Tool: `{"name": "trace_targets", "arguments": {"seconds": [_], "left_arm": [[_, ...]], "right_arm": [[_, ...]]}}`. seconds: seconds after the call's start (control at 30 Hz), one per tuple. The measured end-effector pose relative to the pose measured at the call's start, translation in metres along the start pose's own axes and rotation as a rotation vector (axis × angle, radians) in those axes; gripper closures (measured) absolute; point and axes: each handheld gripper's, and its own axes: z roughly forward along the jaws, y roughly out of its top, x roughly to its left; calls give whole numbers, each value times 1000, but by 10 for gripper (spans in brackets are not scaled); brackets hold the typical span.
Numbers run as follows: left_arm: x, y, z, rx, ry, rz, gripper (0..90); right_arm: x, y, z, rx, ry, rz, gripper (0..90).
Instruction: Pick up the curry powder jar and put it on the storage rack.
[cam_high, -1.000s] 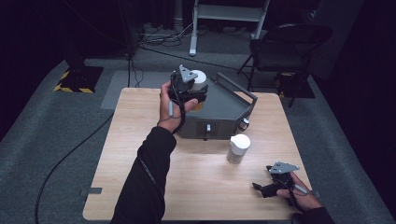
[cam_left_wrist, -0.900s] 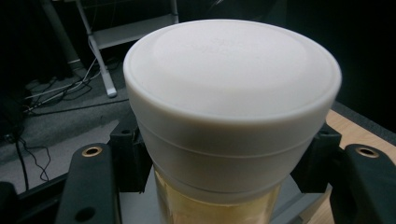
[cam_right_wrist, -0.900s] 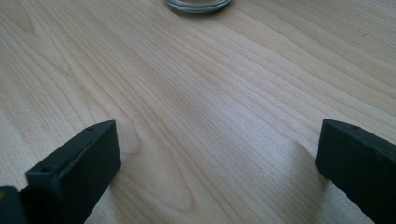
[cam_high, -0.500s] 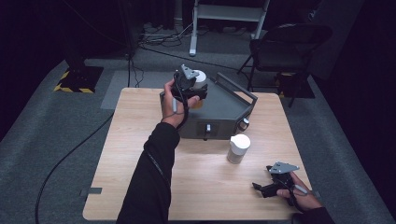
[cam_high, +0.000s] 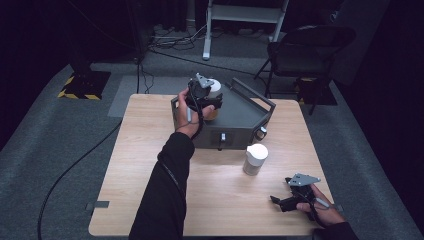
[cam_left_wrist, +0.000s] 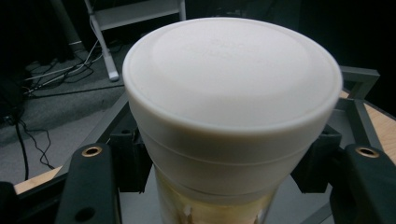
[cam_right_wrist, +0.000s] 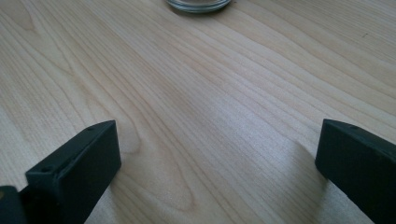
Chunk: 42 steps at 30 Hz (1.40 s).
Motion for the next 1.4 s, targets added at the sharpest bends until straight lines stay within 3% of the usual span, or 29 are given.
{"name": "trace_targets", "arguments": {"seconds": [0.23,0.53,1.07,1.4], "left_arm": [[6,-5,4,20,2,-19,347],[9,-10,7,43,12,-11,347],[14,-18,9,25,-3,-34,347],[10,-18,9,19,15,-27,331]], "right_arm": [[0,0,0,0,0,0,0],[0,0,0,0,0,0,0],[0,0,0,0,0,0,0],[0,0,0,0,0,0,0]]}}
